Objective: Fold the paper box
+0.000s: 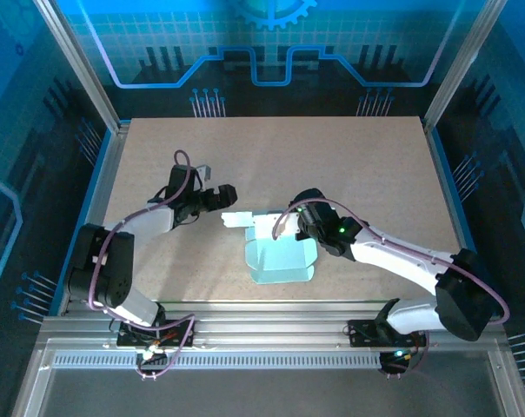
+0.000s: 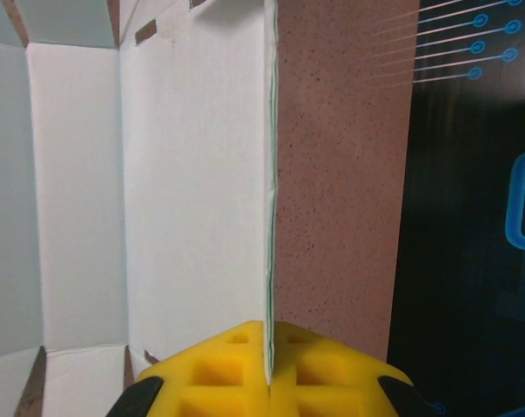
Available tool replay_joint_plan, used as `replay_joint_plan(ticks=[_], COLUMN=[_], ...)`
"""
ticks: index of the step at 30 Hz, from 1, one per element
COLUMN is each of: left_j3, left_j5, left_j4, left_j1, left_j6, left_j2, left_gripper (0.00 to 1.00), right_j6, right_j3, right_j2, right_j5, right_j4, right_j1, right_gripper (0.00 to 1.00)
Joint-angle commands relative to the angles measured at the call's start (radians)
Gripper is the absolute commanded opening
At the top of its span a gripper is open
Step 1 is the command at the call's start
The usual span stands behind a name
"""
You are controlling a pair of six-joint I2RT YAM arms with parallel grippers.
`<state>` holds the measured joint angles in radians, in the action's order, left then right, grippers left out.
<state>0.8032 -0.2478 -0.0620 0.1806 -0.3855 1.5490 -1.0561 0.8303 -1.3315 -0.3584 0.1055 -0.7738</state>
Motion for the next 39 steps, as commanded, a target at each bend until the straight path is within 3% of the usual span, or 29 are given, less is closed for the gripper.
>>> replay_joint_plan(ticks=[1,3,6,12,20,29,32,35,39], left_j3=[-0.024,-0.018,-0.038,-0.115,-0.199,-0.174,-0.18,-0.194,-0.218], left_j5=[-0.065,-0.122,-0.125,-0.177,-0.181,-0.204,-0.206,-0.216,-0.229], left_j4=[-0.091,-0.077,-0.069,-0.131,-0.229,-0.218,-0.224,-0.245,-0.273], left_j1=[0.004,0.019,0.052,0.072,0.086,0.091,0.091,0.091,0.099], left_j6=[0.052,0.082,0.127,0.095,0.031,0.09,0.098,0.097,0.103], left_j2=[0.016,0.036,0.039,0.059,0.046,0.08,0.085,0.085,0.076], left_gripper=[0.9,0.85,0.84,0.73,0.73,0.71,0.7,0.63,0.58], right_j6=[-0.006,0.003,-0.003,-0.037,-0.153,-0.236,-0.246,-0.275,-0.266], right_j3=[0.006,0.012,0.002,-0.04,-0.182,-0.288,-0.311,-0.32,-0.31], right_j2=[0.0,-0.01,-0.017,-0.028,-0.112,-0.19,-0.218,-0.264,-0.278], right_j5=[0.013,0.02,0.001,-0.045,-0.209,-0.293,-0.312,-0.334,-0.336], right_j4=[0.033,0.029,0.002,-0.067,-0.479,-0.812,-0.881,-0.983,-0.987], right_j1=[-0.003,0.003,0.006,0.006,-0.035,-0.095,-0.1,-0.102,-0.102], right_gripper=[0.02,0.0,0.0,0.0,0.0,0.0,0.0,0.0,0.0])
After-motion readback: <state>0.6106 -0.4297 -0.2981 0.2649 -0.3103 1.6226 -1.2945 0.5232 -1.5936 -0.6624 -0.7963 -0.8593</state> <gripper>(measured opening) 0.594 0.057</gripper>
